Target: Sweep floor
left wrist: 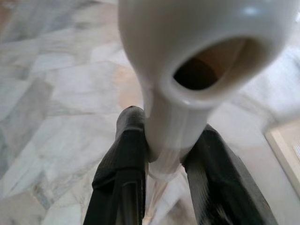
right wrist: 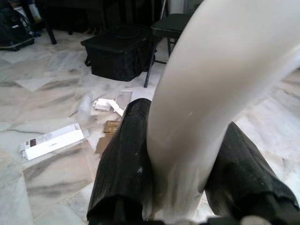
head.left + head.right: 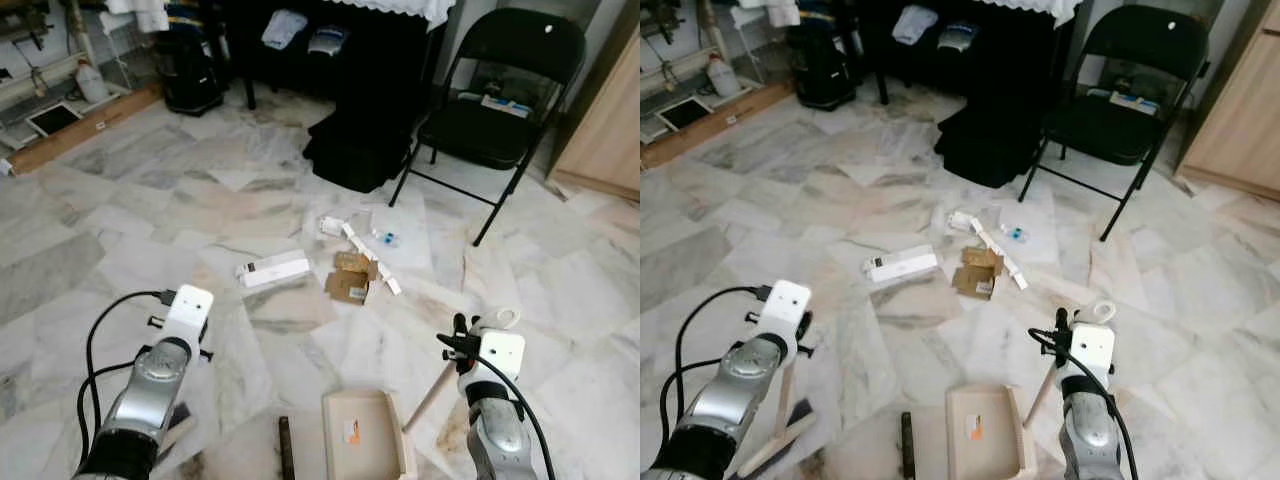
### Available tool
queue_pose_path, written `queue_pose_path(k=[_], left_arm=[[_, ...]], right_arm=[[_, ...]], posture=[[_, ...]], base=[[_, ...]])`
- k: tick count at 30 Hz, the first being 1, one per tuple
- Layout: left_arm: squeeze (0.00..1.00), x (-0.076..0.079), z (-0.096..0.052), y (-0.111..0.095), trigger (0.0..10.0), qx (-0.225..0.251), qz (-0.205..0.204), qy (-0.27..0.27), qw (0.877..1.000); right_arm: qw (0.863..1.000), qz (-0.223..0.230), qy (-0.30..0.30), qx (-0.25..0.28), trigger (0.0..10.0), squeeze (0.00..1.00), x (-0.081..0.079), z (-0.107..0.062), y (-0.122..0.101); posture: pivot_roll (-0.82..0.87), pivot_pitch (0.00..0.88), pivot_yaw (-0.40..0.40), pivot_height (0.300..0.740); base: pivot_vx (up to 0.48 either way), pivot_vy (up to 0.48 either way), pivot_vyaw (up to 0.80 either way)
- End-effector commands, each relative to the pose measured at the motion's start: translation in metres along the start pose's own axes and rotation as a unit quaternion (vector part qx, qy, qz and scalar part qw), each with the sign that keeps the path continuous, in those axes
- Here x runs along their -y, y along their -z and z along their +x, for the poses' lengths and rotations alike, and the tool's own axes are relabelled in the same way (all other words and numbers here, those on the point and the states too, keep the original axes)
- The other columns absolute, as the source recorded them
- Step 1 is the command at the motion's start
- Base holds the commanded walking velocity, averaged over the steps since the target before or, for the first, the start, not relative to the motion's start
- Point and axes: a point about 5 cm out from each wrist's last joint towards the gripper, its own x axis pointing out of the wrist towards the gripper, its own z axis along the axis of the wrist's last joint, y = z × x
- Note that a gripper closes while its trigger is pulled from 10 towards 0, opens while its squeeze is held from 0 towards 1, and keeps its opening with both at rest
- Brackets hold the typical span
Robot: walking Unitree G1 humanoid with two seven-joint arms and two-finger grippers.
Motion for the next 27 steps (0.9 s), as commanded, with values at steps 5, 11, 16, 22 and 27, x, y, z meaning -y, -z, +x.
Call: queue_pose_path(k=[5,11,16,22,27], left_arm=[[0.00,0.007,-0.009,-0.007,10.0,-0.039,0.051,0.107,0.992],[0.00,0.006,-0.012,-0.026,10.0,-0.021,0.011,0.146,0.989],[0.00,0.009,-0.017,-0.038,10.0,-0.002,-0.029,0.177,0.984],[0.00,0.017,-0.022,-0.056,10.0,0.021,-0.090,0.212,0.973],[0.00,0.021,-0.024,-0.066,10.0,0.037,-0.110,0.222,0.968]], right_arm=[[1.000,-0.004,-0.001,0.005,10.0,0.00,0.002,0.003,-0.004],[1.000,-0.005,-0.002,0.005,10.0,0.00,0.002,0.005,-0.005],[1.000,-0.006,-0.003,0.006,10.0,0.00,0.002,0.005,-0.005],[1.000,-0.006,-0.003,0.006,10.0,0.00,0.002,0.006,-0.006],[1.000,-0.006,-0.004,0.007,10.0,0.00,0.002,0.006,-0.006]], posture=[[-0.09,0.119,0.012,0.740],[-0.09,0.122,0.011,0.740],[-0.09,0.124,0.010,0.740],[-0.09,0.126,0.008,0.740],[-0.09,0.126,0.007,0.740]], base=[[0.000,0.000,0.00],[0.000,0.000,0.00],[0.000,0.000,0.00],[0.000,0.000,0.00],[0.000,0.000,0.00]])
